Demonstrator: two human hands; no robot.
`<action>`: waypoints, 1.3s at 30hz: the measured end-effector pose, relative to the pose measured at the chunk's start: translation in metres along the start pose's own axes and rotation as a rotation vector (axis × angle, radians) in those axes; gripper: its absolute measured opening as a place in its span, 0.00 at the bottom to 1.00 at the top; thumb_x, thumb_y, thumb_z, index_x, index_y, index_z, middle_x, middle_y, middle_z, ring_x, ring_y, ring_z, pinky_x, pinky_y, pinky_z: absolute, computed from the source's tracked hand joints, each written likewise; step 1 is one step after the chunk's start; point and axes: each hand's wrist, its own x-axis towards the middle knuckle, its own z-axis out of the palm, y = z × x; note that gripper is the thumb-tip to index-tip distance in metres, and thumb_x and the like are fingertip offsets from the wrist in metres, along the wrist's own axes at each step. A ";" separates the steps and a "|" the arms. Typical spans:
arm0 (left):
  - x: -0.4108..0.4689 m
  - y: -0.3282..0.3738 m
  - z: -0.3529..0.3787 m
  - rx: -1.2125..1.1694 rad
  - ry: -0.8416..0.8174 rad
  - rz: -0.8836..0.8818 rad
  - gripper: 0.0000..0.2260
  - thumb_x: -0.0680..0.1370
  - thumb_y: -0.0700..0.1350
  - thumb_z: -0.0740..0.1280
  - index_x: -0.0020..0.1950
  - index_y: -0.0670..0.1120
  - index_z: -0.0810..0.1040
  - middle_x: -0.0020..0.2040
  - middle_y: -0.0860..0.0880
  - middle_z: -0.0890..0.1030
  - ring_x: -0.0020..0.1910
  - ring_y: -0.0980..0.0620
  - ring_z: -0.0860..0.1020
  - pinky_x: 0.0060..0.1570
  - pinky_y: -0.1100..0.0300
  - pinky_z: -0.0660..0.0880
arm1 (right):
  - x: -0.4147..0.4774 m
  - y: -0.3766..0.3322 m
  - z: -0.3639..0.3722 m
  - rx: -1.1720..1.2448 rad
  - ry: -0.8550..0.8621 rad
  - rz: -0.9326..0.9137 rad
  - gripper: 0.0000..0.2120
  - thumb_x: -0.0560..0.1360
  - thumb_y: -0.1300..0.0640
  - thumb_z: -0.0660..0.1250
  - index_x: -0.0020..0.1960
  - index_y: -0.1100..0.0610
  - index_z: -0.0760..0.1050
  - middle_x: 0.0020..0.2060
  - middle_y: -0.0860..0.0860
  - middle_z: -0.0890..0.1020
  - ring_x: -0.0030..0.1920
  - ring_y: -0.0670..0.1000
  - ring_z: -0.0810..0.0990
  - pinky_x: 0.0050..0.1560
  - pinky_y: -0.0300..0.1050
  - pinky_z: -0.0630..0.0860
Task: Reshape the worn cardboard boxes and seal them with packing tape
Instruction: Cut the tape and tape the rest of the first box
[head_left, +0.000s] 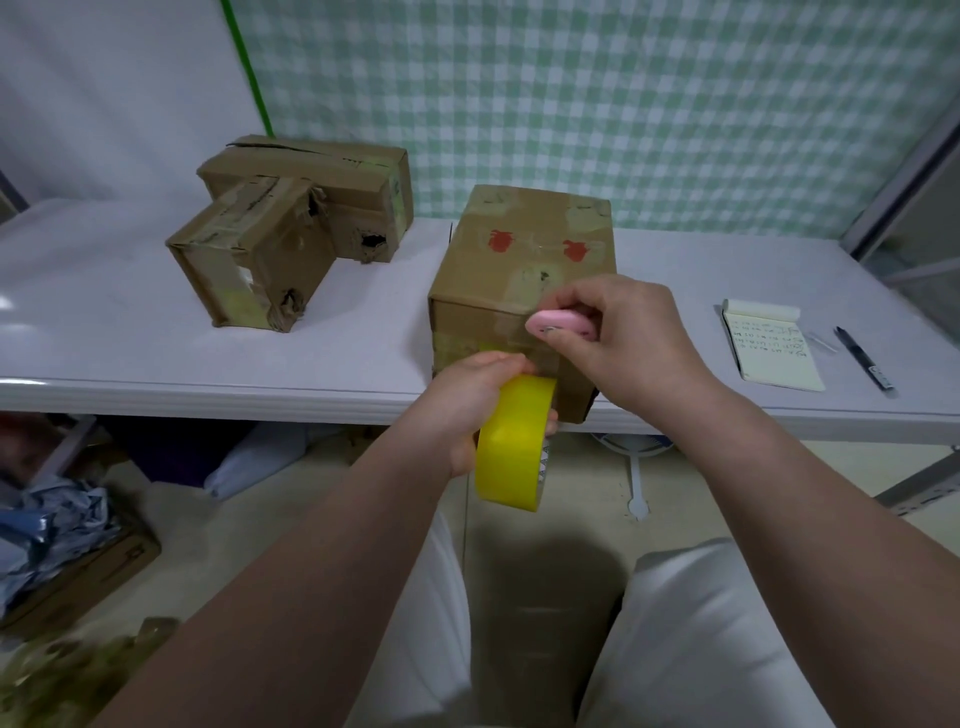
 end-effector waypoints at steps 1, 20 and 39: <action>0.000 0.000 0.000 0.000 0.000 -0.002 0.06 0.80 0.42 0.63 0.54 0.41 0.75 0.31 0.40 0.81 0.27 0.46 0.80 0.29 0.55 0.80 | 0.000 0.000 0.001 -0.020 -0.011 -0.008 0.07 0.74 0.52 0.72 0.50 0.51 0.82 0.45 0.46 0.82 0.46 0.47 0.78 0.47 0.44 0.76; 0.010 -0.001 -0.006 0.032 0.012 0.019 0.07 0.80 0.42 0.62 0.54 0.39 0.75 0.37 0.38 0.80 0.28 0.43 0.80 0.29 0.55 0.78 | 0.009 -0.012 0.011 -0.245 -0.069 -0.113 0.08 0.77 0.52 0.65 0.52 0.50 0.81 0.49 0.49 0.80 0.51 0.52 0.77 0.45 0.47 0.73; 0.008 0.002 -0.002 0.027 0.030 -0.015 0.10 0.76 0.40 0.67 0.56 0.40 0.75 0.33 0.38 0.80 0.29 0.43 0.79 0.38 0.51 0.79 | -0.002 0.005 -0.011 -0.222 -0.093 -0.076 0.09 0.76 0.49 0.66 0.54 0.50 0.81 0.47 0.48 0.79 0.48 0.49 0.76 0.46 0.47 0.73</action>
